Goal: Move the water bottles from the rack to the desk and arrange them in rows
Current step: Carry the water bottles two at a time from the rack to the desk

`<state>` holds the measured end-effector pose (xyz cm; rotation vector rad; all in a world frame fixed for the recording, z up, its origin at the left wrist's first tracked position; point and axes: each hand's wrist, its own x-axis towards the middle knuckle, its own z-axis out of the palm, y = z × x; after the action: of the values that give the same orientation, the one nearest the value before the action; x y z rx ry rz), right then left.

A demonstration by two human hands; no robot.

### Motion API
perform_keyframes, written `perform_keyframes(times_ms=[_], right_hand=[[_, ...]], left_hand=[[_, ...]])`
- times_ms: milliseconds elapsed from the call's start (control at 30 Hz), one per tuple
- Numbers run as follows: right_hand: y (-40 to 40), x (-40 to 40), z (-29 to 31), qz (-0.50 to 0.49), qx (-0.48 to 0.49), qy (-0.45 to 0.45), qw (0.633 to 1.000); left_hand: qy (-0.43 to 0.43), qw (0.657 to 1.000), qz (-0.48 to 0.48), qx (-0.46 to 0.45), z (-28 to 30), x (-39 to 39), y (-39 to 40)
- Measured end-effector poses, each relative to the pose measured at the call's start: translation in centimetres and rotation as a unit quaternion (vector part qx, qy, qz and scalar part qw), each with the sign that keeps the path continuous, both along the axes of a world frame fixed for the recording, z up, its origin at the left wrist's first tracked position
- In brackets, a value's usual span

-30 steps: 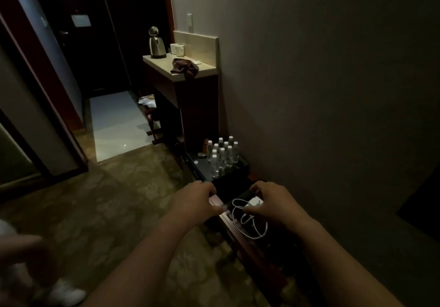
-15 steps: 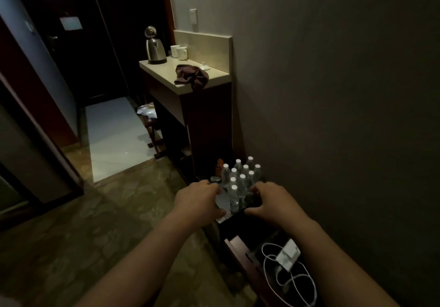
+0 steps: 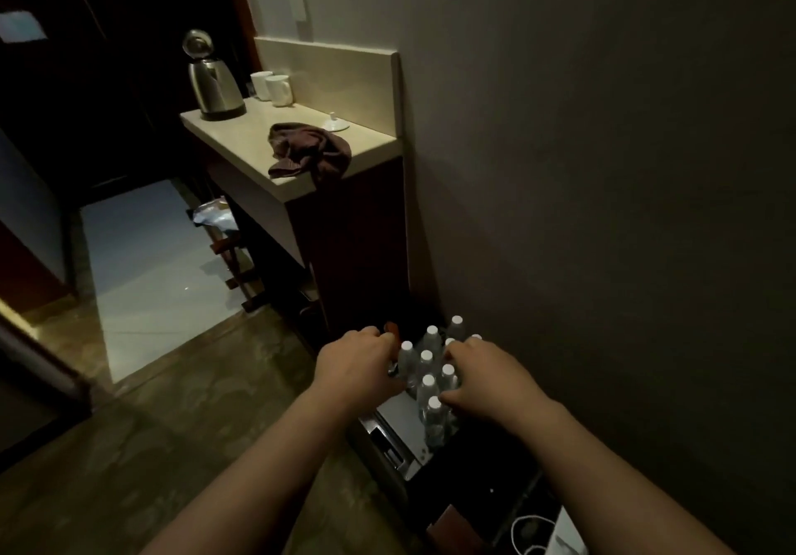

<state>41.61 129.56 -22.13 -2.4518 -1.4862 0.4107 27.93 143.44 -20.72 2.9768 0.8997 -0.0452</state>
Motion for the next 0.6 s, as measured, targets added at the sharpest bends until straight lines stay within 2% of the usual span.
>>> perform_keyframes(times_ms=[267,600], right_hand=[[9.0,2.3,-2.9,-0.124,-0.026,0.007,0.992],[16.1,0.7,-6.5,-0.312,-0.049,0.071,0.946]], left_hand=[[0.004,0.993,-0.113,-0.022,-4.0,5.6,12.1],[0.050,0.959,-0.270,-0.064,-8.8,11.6,23.8]])
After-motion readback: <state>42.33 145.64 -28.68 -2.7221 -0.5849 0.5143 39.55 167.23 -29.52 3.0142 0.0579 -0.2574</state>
